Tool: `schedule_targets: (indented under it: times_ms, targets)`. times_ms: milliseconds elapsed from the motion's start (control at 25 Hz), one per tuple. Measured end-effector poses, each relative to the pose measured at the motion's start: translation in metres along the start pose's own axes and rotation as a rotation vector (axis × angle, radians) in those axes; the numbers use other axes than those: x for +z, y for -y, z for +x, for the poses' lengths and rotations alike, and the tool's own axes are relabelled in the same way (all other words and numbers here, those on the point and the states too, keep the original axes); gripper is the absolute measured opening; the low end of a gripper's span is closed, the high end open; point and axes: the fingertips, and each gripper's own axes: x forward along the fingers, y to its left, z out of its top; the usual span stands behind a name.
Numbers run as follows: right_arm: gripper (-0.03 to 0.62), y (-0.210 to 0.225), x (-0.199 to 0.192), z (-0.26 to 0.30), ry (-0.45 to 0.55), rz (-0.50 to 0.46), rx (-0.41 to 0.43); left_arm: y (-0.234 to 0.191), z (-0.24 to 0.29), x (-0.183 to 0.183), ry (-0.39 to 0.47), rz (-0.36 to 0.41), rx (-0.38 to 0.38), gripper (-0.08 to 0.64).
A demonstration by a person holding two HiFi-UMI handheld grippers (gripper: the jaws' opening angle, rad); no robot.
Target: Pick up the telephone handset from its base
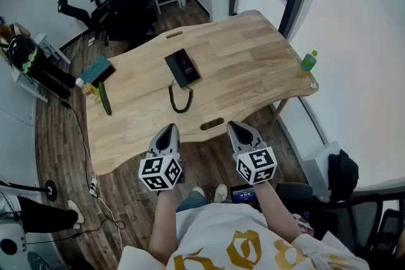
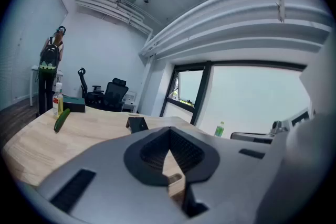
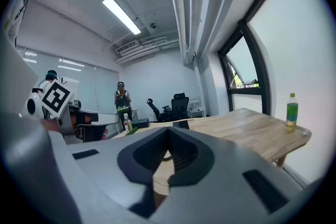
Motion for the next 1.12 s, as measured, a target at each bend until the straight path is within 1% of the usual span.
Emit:
schedule_targets:
  times_ms: [240, 400, 480, 600, 880, 1120]
  targets:
    - [0.005, 0.008, -0.002, -0.003, -0.002, -0.008, -0.003, -0.002, -0.001, 0.0, 0.021, -0.024, 0.015, 0.006]
    - [0.005, 0.012, 0.0, 0.0, 0.01, 0.02, 0.009, -0.008, 0.003, -0.002, -0.002, -0.001, 0.03, 0.006]
    - [0.005, 0.013, 0.003, 0.003, 0.023, 0.038, 0.014, -0.013, 0.008, -0.001, -0.001, -0.012, 0.035, 0.006]
    - [0.005, 0.02, 0.002, 0.014, 0.012, 0.033, 0.009, -0.02, 0.018, -0.001, 0.001, -0.027, 0.039, 0.006]
    - [0.005, 0.041, 0.001, 0.058, -0.017, 0.031, -0.004, -0.043, 0.064, 0.001, -0.012, -0.05, 0.02, 0.006]
    - [0.005, 0.066, 0.008, 0.124, -0.049, 0.037, -0.025, -0.079, 0.128, 0.019, -0.019, -0.073, 0.0, 0.006]
